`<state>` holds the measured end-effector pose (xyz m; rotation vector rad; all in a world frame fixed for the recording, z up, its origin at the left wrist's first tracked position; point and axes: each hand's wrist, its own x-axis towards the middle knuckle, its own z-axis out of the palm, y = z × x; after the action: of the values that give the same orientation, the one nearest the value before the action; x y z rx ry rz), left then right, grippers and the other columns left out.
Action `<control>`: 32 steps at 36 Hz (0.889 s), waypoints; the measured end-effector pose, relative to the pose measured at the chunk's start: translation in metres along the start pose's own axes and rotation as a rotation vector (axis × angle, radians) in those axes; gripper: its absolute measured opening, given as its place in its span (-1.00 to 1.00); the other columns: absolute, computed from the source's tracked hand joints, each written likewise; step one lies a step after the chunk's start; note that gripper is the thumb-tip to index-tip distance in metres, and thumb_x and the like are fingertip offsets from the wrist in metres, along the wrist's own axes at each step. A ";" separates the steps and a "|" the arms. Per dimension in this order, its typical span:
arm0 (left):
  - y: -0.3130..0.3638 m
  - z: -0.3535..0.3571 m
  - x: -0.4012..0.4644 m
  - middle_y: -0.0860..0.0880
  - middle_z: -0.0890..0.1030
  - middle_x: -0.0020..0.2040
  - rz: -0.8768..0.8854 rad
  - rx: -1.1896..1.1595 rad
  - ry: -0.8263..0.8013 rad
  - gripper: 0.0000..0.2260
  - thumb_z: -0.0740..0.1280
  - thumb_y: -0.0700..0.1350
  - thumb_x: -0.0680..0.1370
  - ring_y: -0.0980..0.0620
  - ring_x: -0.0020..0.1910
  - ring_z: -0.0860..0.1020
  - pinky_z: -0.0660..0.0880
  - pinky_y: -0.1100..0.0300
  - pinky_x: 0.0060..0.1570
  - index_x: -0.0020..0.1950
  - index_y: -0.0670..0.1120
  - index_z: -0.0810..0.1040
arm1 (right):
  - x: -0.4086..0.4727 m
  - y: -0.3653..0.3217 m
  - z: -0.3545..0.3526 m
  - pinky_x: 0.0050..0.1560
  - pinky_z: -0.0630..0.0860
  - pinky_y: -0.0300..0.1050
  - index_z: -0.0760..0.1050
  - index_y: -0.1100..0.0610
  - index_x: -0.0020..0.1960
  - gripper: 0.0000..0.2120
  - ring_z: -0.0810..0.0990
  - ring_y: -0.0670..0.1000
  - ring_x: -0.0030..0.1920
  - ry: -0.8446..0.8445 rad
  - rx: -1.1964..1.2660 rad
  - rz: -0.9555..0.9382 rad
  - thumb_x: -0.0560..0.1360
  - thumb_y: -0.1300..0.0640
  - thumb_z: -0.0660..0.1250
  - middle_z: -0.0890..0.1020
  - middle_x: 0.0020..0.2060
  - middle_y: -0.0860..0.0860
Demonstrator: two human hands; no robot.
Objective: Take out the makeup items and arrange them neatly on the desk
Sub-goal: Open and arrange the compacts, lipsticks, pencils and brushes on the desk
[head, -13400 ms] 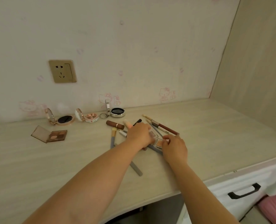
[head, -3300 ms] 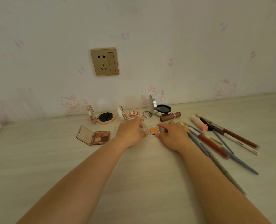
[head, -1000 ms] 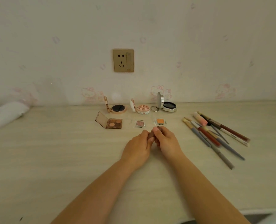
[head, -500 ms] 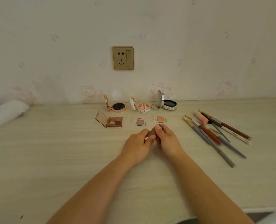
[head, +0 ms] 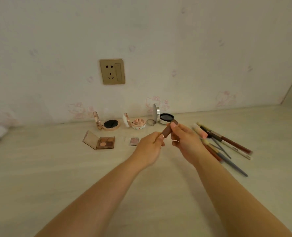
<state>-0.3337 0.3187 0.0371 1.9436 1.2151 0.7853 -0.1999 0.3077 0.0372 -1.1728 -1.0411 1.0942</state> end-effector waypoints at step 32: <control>0.018 0.086 0.221 0.00 0.64 -0.08 -0.090 0.339 0.113 -0.80 0.38 0.06 0.48 0.00 -0.06 0.58 0.48 0.14 -0.12 -0.01 -0.03 0.56 | 0.182 0.009 -0.131 -0.09 0.38 -0.12 0.39 0.21 0.14 -0.75 0.52 0.09 -0.01 0.277 -0.853 0.079 0.58 0.05 0.20 0.57 0.04 0.13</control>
<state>-0.1745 0.4949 0.0306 2.1159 1.5768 0.6844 -0.0416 0.4660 0.0230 -1.9862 -1.2839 0.4976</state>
